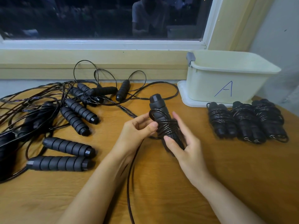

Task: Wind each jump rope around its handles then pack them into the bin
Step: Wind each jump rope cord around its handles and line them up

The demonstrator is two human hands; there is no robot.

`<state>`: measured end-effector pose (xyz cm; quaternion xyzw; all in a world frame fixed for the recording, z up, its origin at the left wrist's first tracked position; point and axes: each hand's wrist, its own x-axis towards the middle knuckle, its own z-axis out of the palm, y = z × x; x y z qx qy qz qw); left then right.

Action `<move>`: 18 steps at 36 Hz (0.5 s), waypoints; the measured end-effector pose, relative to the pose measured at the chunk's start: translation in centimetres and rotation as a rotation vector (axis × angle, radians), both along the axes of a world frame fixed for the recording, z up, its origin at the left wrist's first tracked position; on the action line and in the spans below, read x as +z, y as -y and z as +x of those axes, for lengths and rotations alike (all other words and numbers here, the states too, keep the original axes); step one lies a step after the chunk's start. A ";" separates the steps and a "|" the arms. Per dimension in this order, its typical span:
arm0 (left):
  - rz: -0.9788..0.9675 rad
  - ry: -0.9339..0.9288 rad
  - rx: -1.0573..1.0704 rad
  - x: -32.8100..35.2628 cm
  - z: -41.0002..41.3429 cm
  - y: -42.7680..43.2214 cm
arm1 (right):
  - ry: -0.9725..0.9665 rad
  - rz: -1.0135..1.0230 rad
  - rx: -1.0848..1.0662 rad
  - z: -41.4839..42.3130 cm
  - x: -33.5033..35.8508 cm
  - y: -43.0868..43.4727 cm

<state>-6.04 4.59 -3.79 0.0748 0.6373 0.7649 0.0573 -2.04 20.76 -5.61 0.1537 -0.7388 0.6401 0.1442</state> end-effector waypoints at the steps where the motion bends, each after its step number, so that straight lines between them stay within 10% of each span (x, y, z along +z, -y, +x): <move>1: 0.014 -0.001 -0.026 0.1 0.1 -0.1 | 0.005 -0.007 0.013 0.1 0.1 0.0; 18: -0.020 -0.040 0.052 -0.2 0.3 -0.9 | -0.110 0.223 -0.166 -0.7 -0.7 -0.2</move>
